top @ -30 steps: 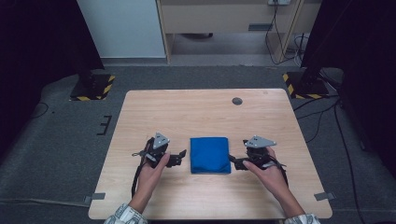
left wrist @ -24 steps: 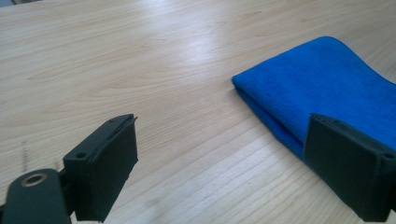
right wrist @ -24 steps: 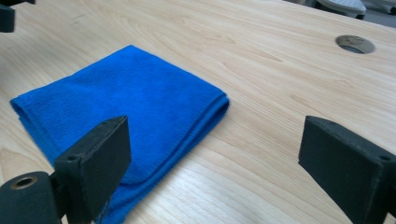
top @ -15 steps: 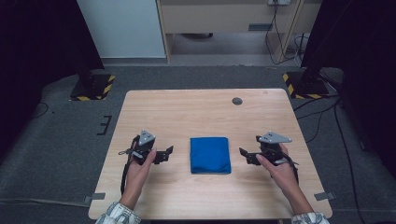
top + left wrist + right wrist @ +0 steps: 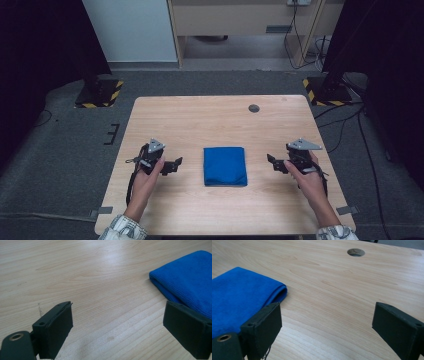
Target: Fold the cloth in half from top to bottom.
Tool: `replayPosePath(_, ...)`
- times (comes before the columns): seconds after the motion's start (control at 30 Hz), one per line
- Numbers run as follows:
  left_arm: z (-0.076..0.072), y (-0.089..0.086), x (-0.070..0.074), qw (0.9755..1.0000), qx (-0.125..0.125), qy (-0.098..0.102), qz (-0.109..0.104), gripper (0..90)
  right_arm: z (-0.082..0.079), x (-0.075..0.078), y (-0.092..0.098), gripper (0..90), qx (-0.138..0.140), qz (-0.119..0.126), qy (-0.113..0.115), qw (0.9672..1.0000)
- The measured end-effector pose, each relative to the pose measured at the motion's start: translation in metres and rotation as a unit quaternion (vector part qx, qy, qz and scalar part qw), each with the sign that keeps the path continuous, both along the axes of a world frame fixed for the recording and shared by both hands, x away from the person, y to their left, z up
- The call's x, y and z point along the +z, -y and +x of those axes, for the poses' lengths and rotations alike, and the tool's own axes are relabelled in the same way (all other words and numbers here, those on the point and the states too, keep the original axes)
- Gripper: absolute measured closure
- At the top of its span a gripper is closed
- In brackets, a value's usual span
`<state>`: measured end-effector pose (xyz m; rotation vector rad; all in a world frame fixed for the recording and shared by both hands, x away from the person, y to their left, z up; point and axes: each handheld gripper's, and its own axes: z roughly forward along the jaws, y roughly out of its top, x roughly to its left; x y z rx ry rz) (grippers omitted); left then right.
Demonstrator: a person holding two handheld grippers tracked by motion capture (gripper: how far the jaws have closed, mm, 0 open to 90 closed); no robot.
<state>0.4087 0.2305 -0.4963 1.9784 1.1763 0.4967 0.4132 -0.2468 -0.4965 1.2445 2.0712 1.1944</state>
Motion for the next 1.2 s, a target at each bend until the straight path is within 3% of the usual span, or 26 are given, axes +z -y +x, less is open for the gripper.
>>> replayPosePath(0.23,0.013,-0.003,0.001,0.9999,-0.003,-0.012,0.011,6.9,0.013,-0.003,0.011,9.0,-0.022,0.004,-0.011,0.9997)
replayPosePath(0.43,0.036,-0.006,-0.010,0.9990,0.010,-0.027,0.034,6.9,0.034,-0.010,0.019,10.2,-0.039,0.007,-0.041,0.9984)
replayPosePath(0.6,0.047,-0.006,-0.016,0.9986,0.016,-0.035,0.037,6.9,0.049,-0.016,0.023,11.1,-0.050,0.011,-0.061,0.9968)
replayPosePath(0.73,0.050,-0.004,-0.021,0.9981,0.016,-0.037,0.047,6.4,0.056,-0.024,0.026,10.9,-0.064,0.010,-0.080,0.9947)
replayPosePath(0.9,0.051,-0.003,-0.028,0.9985,0.024,-0.037,0.033,6.0,0.058,-0.031,0.024,8.7,-0.068,0.002,-0.095,0.9932)
replayPosePath(1.03,0.049,-0.004,-0.030,0.9990,0.022,-0.013,0.036,6.0,0.058,-0.035,0.021,8.2,-0.073,-0.007,-0.097,0.9925)
replayPosePath(1.2,0.049,-0.003,-0.036,0.9984,0.028,-0.037,0.033,5.4,0.057,-0.038,0.017,8.2,-0.076,-0.027,-0.099,0.9918)
